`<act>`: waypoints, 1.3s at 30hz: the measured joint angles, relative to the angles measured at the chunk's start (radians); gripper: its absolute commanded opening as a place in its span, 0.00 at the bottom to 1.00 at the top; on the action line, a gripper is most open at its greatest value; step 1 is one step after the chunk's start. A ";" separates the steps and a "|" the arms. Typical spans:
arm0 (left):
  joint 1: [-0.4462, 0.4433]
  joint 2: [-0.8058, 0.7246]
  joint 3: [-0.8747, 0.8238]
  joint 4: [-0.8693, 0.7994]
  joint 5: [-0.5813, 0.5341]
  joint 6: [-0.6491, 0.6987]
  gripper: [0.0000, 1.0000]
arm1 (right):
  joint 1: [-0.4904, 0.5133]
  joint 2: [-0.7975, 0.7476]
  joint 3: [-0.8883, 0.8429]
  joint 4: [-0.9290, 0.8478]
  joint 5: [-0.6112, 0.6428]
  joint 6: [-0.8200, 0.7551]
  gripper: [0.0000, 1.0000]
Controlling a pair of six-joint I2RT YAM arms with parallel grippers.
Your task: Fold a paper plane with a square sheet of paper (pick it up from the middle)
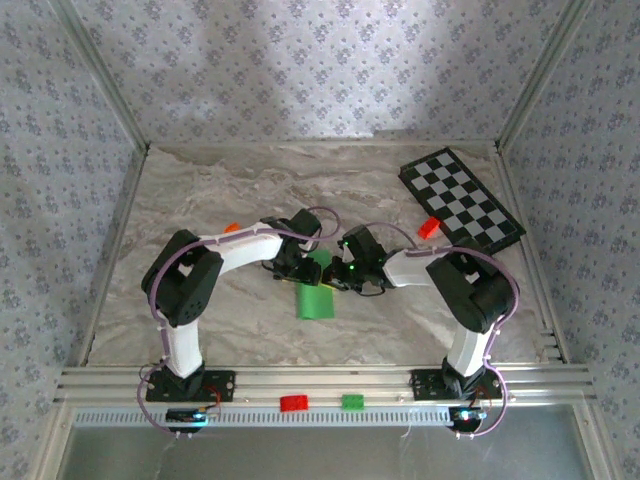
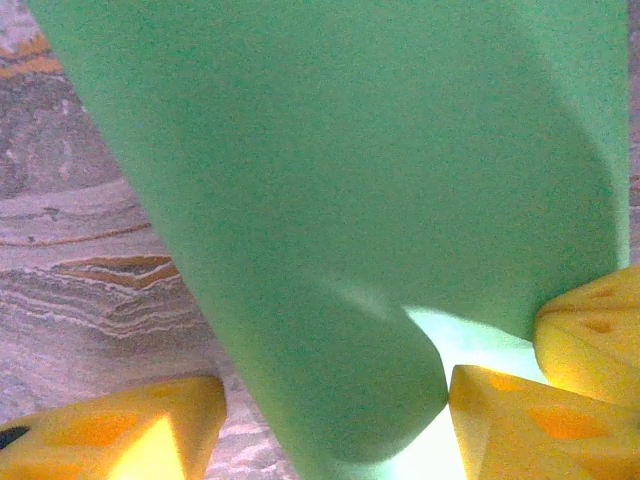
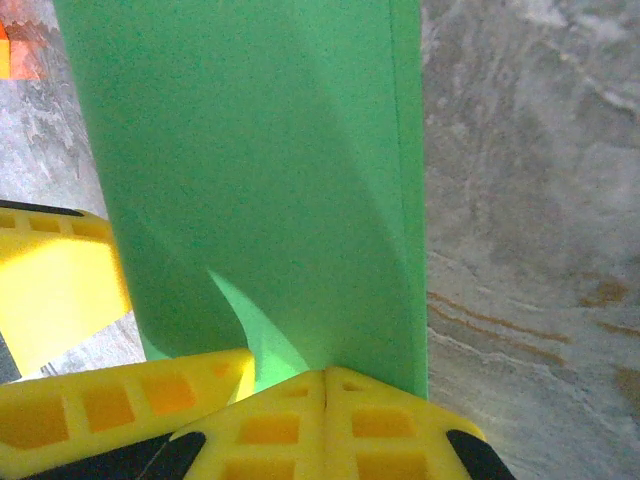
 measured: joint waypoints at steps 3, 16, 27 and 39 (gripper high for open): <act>0.000 -0.009 -0.002 0.004 0.005 -0.011 0.65 | 0.000 -0.009 -0.013 0.003 0.004 -0.008 0.00; 0.027 -0.245 -0.145 0.254 0.066 -0.128 0.60 | -0.058 -0.076 -0.057 -0.079 -0.004 -0.116 0.00; 0.097 -0.372 -0.341 0.522 0.231 -0.352 0.00 | -0.122 -0.103 -0.044 -0.206 -0.019 -0.247 0.00; 0.097 -0.184 -0.345 0.792 0.468 -0.518 0.00 | -0.124 -0.103 -0.039 -0.224 -0.018 -0.267 0.00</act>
